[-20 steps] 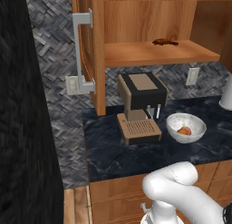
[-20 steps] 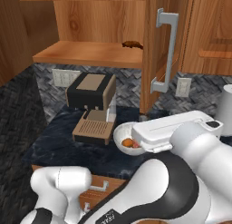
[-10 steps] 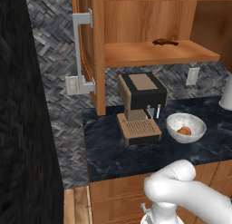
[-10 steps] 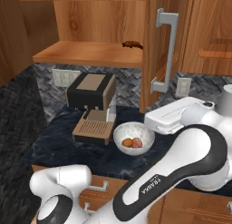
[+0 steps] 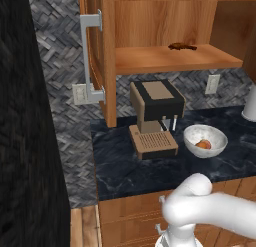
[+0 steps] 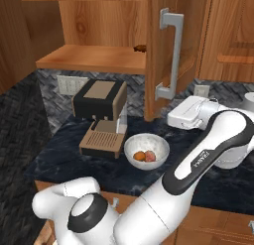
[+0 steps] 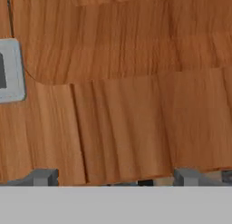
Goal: Open the cabinet. Pick the tangerine and peach from the cabinet and place them into the bowl. Then close the cabinet.
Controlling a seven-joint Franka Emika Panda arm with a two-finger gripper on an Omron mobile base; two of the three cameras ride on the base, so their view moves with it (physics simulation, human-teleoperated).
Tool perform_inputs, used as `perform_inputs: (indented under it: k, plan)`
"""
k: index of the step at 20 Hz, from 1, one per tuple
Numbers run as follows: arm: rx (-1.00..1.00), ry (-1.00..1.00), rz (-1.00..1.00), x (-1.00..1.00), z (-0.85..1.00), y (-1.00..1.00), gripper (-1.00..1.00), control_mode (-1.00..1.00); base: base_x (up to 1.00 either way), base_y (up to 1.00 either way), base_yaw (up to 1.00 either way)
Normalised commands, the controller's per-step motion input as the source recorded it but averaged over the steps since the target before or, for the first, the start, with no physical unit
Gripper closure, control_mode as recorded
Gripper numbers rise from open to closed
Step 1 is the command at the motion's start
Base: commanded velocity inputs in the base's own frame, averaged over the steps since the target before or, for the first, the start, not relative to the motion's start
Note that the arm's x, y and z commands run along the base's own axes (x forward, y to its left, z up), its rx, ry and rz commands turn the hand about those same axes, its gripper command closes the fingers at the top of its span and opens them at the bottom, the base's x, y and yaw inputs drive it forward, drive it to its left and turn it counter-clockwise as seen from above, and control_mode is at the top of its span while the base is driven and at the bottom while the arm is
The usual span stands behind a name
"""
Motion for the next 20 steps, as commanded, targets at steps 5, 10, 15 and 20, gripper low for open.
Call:
perform_inputs:
  k: [5, 10, 15, 20]
  plan:
    - [0.03, 0.0, 0.08, 1.0, -0.1, 0.66, -1.0, -1.0, 0.0, 0.0, 0.0]
    - [0.0, -0.01, -0.06, 1.0, 0.0, 0.98, -1.0, -1.0, 0.0, 0.0, 0.0]
    - [0.0, -0.09, -0.29, 0.91, 0.0, 1.0, -1.0, -1.0, 0.0, 0.0, 0.0]
    - [0.0, -0.19, -0.55, 0.6, 0.06, 1.0, -1.0, -1.0, 0.0, 0.0, 0.0]
